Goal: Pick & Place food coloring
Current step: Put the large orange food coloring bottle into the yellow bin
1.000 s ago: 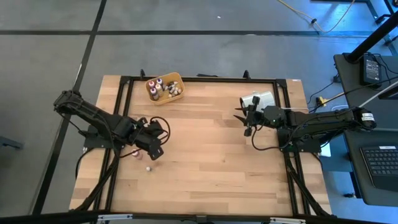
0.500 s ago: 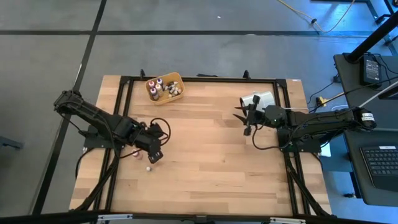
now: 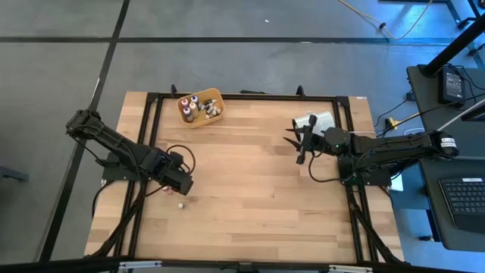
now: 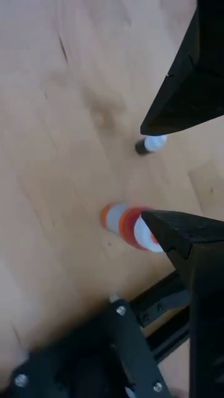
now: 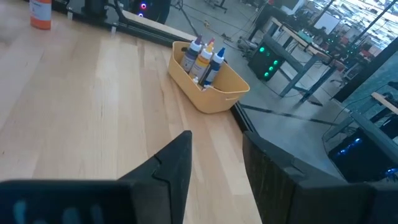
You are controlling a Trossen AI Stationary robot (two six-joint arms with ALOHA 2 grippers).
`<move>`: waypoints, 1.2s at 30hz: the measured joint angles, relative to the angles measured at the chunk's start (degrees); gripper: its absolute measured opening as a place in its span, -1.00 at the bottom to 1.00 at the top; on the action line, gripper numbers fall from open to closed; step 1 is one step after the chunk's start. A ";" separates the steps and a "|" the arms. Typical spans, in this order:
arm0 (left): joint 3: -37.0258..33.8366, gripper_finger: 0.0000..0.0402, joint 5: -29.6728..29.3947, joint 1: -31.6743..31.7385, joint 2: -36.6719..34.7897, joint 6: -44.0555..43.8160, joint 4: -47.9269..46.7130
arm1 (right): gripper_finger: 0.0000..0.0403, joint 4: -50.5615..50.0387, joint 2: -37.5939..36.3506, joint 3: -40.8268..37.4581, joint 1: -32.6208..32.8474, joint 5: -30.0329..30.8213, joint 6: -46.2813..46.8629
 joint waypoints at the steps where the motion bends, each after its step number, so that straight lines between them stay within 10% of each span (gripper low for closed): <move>1: -0.60 0.00 0.12 -0.34 0.00 -0.85 -0.02 | -0.28 0.00 0.00 0.00 -0.01 0.00 0.00; 23: -9.97 -0.01 5.02 -1.36 0.00 -4.94 2.44 | -0.28 0.42 0.00 0.00 0.01 0.00 2.16; 36: -9.97 -0.37 7.35 -1.36 0.00 -4.75 2.27 | -0.28 0.42 0.00 0.00 -0.01 0.00 2.19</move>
